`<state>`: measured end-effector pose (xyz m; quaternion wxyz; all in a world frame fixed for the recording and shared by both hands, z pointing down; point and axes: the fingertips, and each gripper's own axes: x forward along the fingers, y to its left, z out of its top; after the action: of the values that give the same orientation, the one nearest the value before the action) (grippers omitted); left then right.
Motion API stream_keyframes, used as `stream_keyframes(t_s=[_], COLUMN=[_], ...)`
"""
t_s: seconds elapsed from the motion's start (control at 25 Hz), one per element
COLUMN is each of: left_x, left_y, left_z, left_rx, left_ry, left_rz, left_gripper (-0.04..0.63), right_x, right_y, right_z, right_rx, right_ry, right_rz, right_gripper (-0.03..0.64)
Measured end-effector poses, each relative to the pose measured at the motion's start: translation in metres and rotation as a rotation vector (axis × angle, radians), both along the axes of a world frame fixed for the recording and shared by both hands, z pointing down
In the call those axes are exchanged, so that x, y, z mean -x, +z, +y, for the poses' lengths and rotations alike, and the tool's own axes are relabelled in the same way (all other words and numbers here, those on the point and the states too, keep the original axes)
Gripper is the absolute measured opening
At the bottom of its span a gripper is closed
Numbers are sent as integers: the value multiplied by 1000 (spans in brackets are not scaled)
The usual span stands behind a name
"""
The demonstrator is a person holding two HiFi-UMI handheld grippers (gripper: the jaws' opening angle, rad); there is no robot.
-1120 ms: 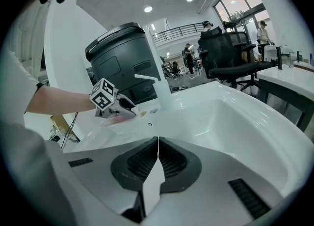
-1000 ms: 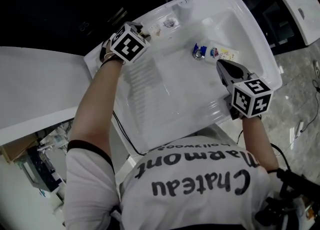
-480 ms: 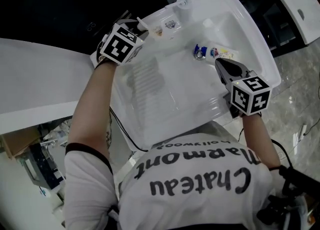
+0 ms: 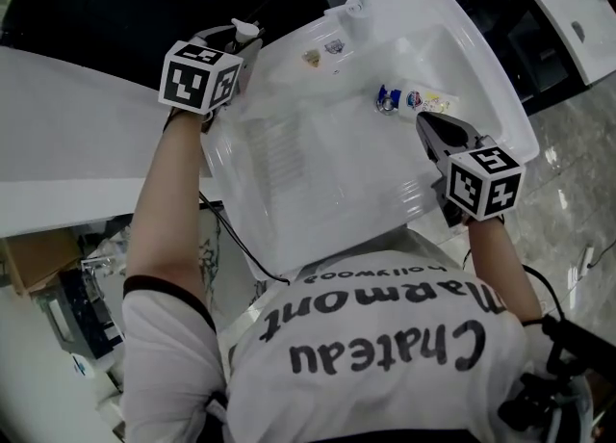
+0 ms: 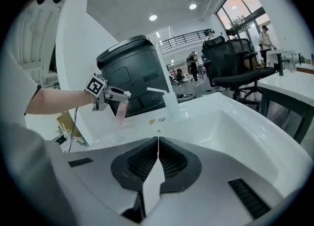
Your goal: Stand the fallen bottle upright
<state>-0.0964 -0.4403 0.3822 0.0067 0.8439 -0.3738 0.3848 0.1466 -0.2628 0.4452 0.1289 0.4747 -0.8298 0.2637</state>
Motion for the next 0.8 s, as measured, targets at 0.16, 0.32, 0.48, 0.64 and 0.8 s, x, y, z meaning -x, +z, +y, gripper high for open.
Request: stream_keyframes(t_s=[0.16,0.32,0.48,0.64,0.8], left_x=[11,19,22,30,53], left_y=[-18,-34,-39,-42,-47], left_z=[-3,-6,-9,-3,10], left_rx=[-29,-49,-57,-68,-97], left_ry=[-62,-114,-164,-189,-224], left_rz=[55,116,154,178,224], left_gripper=[175,173,173,173,173], right_x=[2,2,-3,-4,14], right_y=[0,-4,-3,-4,-7], right_z=[7,7,3,1,6], right_rx=[6,4,-2,-3,-5], right_ry=[-15,-10,-22,-34,-61], right_rz=[13,0,-4,-6,2], right_gripper=[15,15,15,15,15])
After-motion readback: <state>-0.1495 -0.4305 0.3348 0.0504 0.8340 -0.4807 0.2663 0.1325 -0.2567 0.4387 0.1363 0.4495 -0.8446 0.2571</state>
